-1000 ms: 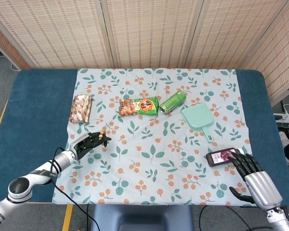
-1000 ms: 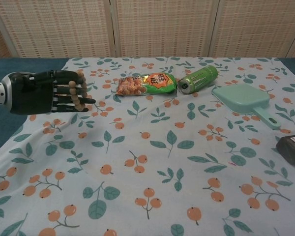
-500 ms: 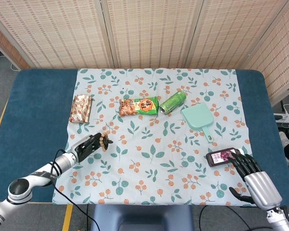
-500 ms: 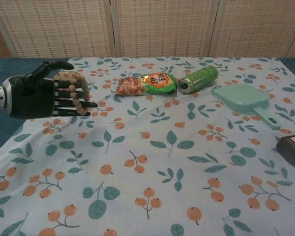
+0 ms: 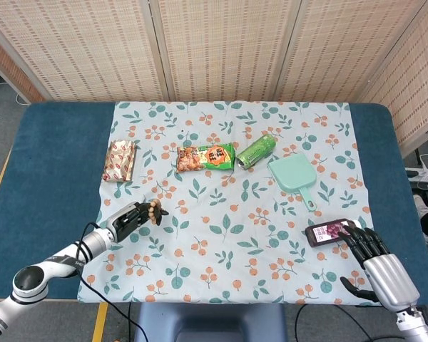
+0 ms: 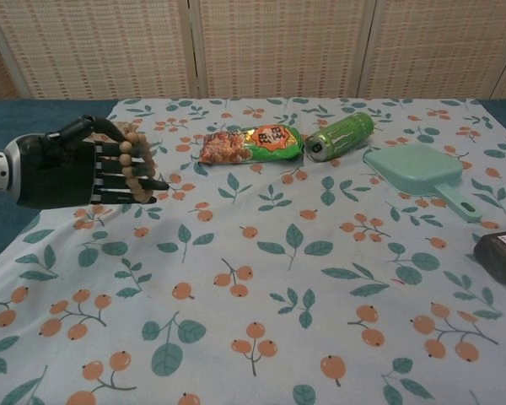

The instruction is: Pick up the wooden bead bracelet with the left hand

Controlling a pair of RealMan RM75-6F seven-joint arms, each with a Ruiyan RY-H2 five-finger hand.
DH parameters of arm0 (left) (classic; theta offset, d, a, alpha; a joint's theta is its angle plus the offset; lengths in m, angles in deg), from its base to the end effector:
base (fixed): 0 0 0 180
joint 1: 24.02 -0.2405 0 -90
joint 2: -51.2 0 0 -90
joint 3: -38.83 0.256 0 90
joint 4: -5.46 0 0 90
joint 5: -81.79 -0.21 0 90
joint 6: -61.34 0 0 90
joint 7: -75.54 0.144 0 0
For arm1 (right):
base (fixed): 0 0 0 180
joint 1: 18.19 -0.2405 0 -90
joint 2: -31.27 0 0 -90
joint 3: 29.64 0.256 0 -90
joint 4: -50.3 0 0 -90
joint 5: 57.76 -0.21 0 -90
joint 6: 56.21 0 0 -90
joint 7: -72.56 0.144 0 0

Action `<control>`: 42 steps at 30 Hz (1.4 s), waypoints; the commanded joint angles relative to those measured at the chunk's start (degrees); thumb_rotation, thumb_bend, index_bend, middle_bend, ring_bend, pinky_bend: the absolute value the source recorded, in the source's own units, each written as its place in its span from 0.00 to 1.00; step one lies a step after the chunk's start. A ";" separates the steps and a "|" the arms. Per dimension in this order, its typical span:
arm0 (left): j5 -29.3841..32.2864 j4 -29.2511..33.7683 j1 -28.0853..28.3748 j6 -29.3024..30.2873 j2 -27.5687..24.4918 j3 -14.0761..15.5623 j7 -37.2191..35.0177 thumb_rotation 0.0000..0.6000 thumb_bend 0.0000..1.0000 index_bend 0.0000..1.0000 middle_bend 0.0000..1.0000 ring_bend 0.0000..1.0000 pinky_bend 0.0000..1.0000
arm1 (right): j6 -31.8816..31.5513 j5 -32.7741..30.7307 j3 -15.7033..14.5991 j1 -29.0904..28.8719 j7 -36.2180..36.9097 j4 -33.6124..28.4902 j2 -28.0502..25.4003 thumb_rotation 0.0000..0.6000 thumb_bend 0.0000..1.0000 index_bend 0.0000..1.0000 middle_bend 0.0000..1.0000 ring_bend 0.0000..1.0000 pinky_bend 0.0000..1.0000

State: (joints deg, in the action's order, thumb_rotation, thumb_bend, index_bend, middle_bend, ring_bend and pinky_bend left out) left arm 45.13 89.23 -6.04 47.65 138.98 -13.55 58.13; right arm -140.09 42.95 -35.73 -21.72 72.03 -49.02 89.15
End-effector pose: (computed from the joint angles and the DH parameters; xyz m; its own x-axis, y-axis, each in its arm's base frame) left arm -0.1801 0.3375 0.0207 -0.7989 0.5641 0.2087 0.5387 0.5168 0.6653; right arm -0.2792 -0.1342 0.1470 0.4151 -0.1818 0.8914 -0.8999 -0.2257 0.3731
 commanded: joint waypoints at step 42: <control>-58.33 -7.35 -4.47 40.30 10.34 15.86 15.88 1.00 1.00 0.33 0.39 0.16 0.00 | -1.27 1.18 -0.23 0.61 0.73 -0.08 -0.59 0.86 0.22 0.00 0.00 0.00 0.00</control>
State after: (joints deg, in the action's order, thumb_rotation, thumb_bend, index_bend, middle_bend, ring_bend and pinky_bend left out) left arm -3.31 85.46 -12.29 79.03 149.54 -5.22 80.12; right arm -141.36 44.13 -35.96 -21.11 72.77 -49.10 88.55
